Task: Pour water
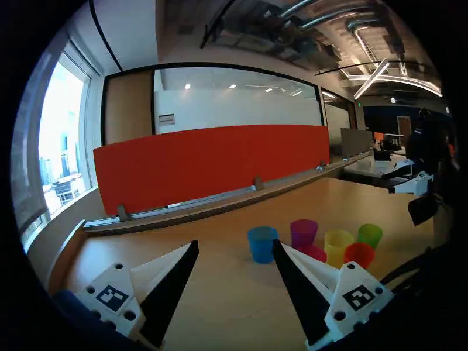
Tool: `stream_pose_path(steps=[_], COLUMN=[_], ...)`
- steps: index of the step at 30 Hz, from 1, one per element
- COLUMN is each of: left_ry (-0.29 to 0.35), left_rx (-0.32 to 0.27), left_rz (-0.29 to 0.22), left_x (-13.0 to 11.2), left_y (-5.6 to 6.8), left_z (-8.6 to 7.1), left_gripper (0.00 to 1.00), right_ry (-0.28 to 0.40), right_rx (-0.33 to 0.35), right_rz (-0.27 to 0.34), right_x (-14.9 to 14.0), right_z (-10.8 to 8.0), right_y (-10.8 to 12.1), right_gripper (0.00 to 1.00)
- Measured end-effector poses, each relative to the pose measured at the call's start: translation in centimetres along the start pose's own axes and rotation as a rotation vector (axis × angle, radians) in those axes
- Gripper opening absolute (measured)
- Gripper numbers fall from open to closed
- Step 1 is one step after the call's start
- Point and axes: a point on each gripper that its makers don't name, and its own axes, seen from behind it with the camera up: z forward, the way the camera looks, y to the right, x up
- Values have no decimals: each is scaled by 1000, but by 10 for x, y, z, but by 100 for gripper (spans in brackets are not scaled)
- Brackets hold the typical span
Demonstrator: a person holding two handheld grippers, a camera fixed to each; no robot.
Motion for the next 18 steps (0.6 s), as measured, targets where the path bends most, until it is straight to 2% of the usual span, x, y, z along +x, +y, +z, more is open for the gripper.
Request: stream_pose_path(steps=[6, 9, 18], left_ry=[-39, -54, -112], left_rx=[-57, -86, -171], left_rz=[55, 73, 81], left_x=[-3, -5, -13], left_y=[9, 13, 21], left_z=[14, 22, 53], left_gripper=[93, 93, 93], right_ry=[-39, -64, -101], right_rx=[46, 69, 121], right_rz=[4, -13, -46], right_x=[-7, -14, -18], right_z=[3, 5, 8], right_y=[-7, -12, -23], right_gripper=[100, 99, 99])
